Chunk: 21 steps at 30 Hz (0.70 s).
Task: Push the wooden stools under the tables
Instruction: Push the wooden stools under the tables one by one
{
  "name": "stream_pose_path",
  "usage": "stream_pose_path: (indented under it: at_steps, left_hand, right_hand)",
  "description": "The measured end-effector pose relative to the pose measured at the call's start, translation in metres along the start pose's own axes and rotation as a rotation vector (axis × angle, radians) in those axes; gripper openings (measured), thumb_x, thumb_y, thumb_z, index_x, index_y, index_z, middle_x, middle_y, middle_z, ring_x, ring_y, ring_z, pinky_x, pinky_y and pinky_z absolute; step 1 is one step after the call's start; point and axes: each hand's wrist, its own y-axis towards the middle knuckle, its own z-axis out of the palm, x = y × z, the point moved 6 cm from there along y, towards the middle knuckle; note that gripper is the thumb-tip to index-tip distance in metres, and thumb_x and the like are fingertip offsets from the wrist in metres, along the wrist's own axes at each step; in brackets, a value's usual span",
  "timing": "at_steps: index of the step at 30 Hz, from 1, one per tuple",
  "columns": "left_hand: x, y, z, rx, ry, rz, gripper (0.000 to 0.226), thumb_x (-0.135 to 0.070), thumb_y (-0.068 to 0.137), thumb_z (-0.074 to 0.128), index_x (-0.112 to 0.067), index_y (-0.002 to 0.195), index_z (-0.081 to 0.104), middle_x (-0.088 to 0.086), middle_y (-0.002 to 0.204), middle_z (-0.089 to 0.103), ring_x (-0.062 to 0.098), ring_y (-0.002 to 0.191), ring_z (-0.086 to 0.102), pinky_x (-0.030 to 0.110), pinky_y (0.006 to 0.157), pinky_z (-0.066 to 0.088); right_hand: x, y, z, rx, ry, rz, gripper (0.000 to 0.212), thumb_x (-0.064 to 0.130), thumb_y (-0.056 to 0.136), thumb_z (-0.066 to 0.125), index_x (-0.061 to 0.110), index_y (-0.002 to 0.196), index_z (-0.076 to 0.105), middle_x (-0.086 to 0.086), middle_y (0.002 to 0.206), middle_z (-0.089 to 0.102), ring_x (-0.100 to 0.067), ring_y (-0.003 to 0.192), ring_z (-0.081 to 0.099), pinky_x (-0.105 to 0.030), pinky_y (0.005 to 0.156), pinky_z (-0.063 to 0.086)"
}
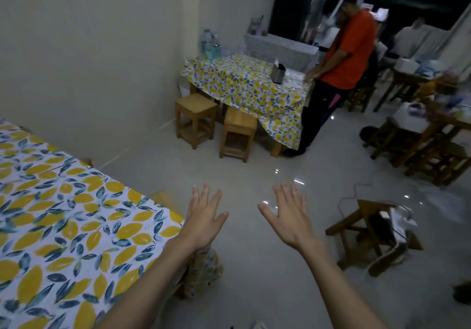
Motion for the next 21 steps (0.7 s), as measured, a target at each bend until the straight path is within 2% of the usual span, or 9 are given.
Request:
stream_pose_path:
  at_steps: [9, 12, 18, 21]
  left_hand:
    - [-0.006, 0.135, 0.017, -0.2, -0.05, -0.293, 0.065, -0.039, 0.098, 0.042, -0.021, 0.152, 0.012, 0.011, 0.16, -0.01, 0.032, 0.144, -0.022, 0.043, 0.12, -0.002]
    - [-0.005, 0.165, 0.012, -0.287, -0.034, -0.411, 0.065, -0.039, 0.098, 0.042, -0.02, 0.152, 0.012, 0.011, 0.16, -0.011, 0.032, 0.144, -0.022, 0.044, 0.12, -0.001]
    - [0.017, 0.207, 0.015, -0.355, -0.002, -0.625, 0.065, -0.039, 0.098, 0.041, -0.021, 0.152, 0.011, 0.011, 0.16, -0.01, 0.033, 0.144, -0.021, 0.044, 0.12, 0.001]
    - [0.033, 0.239, 0.016, -0.354, -0.007, -0.705, 0.066, -0.039, 0.098, 0.039, -0.018, 0.152, 0.007, 0.011, 0.16, -0.012, 0.033, 0.144, -0.02, 0.044, 0.12, 0.0]
  right_hand:
    - [-0.035, 0.211, -0.006, 0.115, -0.112, -0.377, 0.071, 0.062, 0.097, 0.028, 0.022, 0.154, 0.015, -0.003, 0.165, 0.001, -0.025, 0.151, -0.009, -0.045, 0.12, -0.008]
    - [-0.026, 0.272, -0.012, 0.132, -0.1, -0.519, 0.073, 0.063, 0.096, 0.029, 0.022, 0.155, 0.014, -0.002, 0.165, 0.0, -0.023, 0.151, -0.009, -0.044, 0.12, -0.008]
    - [0.003, 0.352, 0.008, 0.23, -0.083, -0.723, 0.079, 0.068, 0.093, 0.022, 0.021, 0.155, 0.012, -0.002, 0.165, 0.002, -0.021, 0.151, -0.008, -0.041, 0.119, -0.01]
    - [0.017, 0.395, 0.022, 0.279, -0.075, -0.796, 0.075, 0.063, 0.096, 0.026, 0.022, 0.156, 0.009, -0.001, 0.165, 0.001, -0.016, 0.15, -0.01, -0.041, 0.12, -0.011]
